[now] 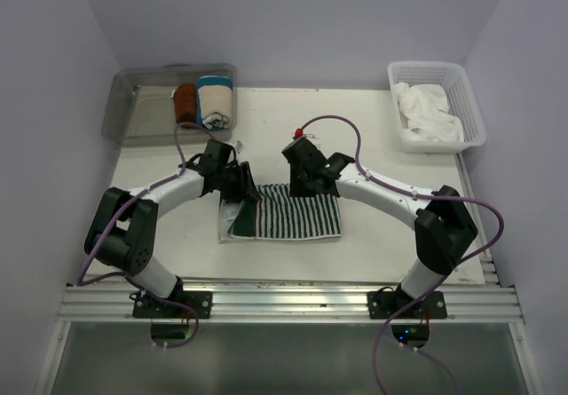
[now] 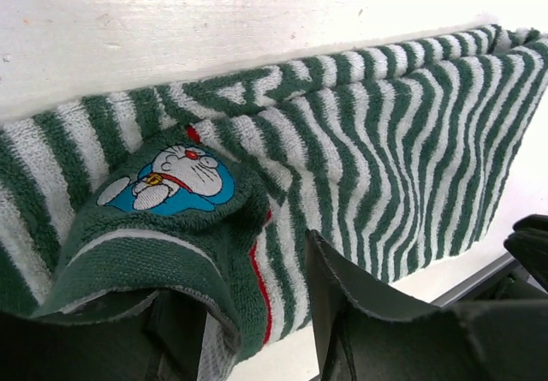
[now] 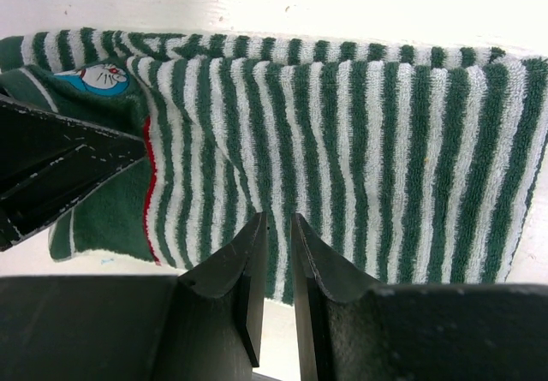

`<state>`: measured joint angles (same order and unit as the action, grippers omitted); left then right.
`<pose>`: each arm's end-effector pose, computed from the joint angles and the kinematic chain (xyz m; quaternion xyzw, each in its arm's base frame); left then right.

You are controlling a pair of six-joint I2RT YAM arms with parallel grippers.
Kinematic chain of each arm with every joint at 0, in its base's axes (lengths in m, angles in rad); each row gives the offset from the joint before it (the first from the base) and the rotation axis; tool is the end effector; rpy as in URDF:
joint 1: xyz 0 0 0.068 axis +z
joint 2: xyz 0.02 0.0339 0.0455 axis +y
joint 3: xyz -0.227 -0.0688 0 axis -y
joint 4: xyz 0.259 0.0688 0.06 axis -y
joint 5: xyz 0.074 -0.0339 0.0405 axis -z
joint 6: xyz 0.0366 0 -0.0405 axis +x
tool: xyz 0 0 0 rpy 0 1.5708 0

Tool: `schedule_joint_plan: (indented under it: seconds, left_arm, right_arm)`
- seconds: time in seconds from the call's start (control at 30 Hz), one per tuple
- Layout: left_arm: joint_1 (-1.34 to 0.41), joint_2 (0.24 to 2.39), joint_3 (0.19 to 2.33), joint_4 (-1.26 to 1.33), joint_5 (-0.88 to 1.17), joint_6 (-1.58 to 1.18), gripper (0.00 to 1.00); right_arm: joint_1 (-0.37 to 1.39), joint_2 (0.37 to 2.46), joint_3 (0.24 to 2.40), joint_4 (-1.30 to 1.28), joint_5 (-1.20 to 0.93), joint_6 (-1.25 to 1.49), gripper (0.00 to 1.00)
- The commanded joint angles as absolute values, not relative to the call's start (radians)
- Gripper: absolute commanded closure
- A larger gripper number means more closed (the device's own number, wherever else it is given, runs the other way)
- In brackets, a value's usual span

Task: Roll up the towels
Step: Fold the towel

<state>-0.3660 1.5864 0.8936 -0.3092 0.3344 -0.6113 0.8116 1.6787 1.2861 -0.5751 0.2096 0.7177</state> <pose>0.2942 -0.1256 0.1297 -0.0694 0.9450 -0.2709 0.1693 0.2595 0.2624 0.2051 -0.0135 0.9501 0.1324 0.2823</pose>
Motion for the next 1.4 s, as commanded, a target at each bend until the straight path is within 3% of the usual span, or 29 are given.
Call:
schedule_joint_plan:
  seconds: [0.0, 0.13, 0.17, 0.33, 0.4, 0.53, 0.73, 0.8, 0.83, 0.87, 0.97, 1.2, 1.37]
  left_arm:
    - [-0.359, 1.583, 0.9, -0.316, 0.284, -0.611, 0.51]
    - [-0.357, 1.543, 0.878, -0.351, 0.203, -0.601, 0.53]
    - [-0.359, 1.537, 0.871, -0.35, 0.195, -0.604, 0.6]
    - [-0.359, 1.513, 0.854, -0.325, 0.201, -0.62, 0.8]
    - [-0.359, 1.505, 0.859, -0.331, 0.209, -0.62, 0.94]
    - [-0.357, 1.482, 0.871, -0.324, 0.254, -0.627, 0.97]
    - [-0.337, 1.485, 0.848, -0.281, 0.353, -0.655, 0.96]
    - [-0.328, 1.491, 0.847, -0.293, 0.33, -0.65, 0.83]
    - [-0.327, 1.496, 0.851, -0.302, 0.321, -0.649, 0.68]
    - [-0.322, 1.497, 0.856, -0.325, 0.283, -0.644, 0.6]
    - [-0.322, 1.494, 0.876, -0.373, 0.206, -0.632, 0.48]
    - [-0.322, 1.405, 0.913, -0.482, 0.045, -0.617, 0.45]
    - [-0.322, 1.266, 0.908, -0.535, -0.063, -0.623, 0.52]
  right_arm:
    - [0.813, 1.666, 1.315, -0.563, 0.21, 0.716, 0.79]
    - [0.813, 1.67, 1.315, -0.557, 0.204, 0.716, 0.79]
    - [0.813, 1.675, 1.318, -0.555, 0.201, 0.716, 0.79]
    - [0.816, 1.677, 1.321, -0.555, 0.196, 0.716, 0.79]
    - [0.813, 1.674, 1.321, -0.561, 0.202, 0.716, 0.79]
    - [0.815, 1.672, 1.315, -0.561, 0.207, 0.716, 0.79]
    - [0.815, 1.671, 1.313, -0.563, 0.207, 0.716, 0.79]
    - [0.815, 1.667, 1.31, -0.561, 0.207, 0.715, 0.79]
    - [0.815, 1.667, 1.309, -0.563, 0.209, 0.715, 0.79]
    - [0.815, 1.666, 1.307, -0.563, 0.209, 0.715, 0.79]
    - [0.815, 1.664, 1.302, -0.566, 0.21, 0.715, 0.79]
    - [0.815, 1.664, 1.307, -0.568, 0.216, 0.716, 0.79]
    - [0.815, 1.669, 1.319, -0.572, 0.216, 0.713, 0.79]
